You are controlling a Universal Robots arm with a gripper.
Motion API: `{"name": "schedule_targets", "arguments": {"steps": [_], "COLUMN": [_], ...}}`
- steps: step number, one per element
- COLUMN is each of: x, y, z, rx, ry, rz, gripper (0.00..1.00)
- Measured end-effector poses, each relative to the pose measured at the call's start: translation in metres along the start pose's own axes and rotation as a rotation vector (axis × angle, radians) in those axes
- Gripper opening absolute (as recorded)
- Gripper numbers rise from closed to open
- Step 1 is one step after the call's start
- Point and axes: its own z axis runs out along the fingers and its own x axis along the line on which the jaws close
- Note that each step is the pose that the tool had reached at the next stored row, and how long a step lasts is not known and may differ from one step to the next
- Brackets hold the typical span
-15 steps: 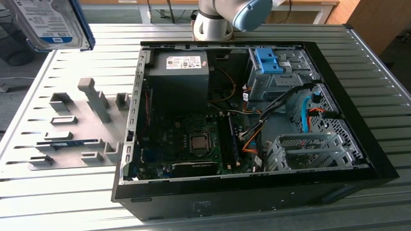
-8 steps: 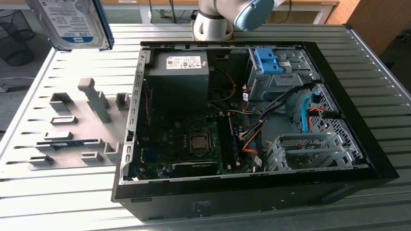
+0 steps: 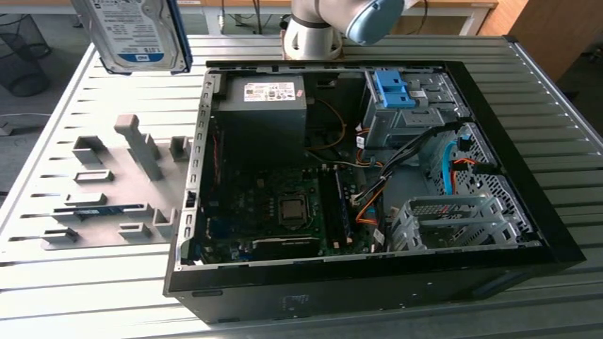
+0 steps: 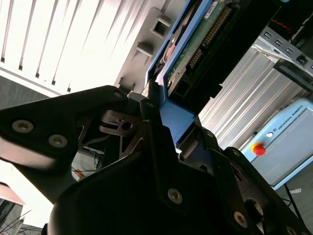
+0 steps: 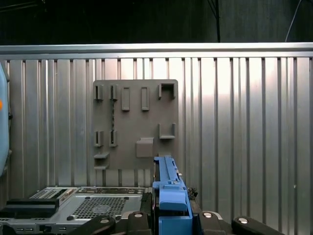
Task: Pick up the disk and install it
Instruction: 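Pick up the disk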
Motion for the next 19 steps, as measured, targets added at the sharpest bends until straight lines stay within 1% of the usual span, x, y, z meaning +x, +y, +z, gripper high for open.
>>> {"name": "schedule_targets", "arguments": {"steps": [3, 9, 19], "x": [0.0017, 0.0100, 0.0105], "y": [-0.0028, -0.0036, -0.0037], "z": [0.0003, 0.0010, 0.0010], "rx": [0.0000, 0.0001, 0.0000], "ry": [-0.0001, -0.0001, 0.0000], "rz": [0.000, 0.000, 0.000], "gripper": [0.37, 0.37, 0.37]}}
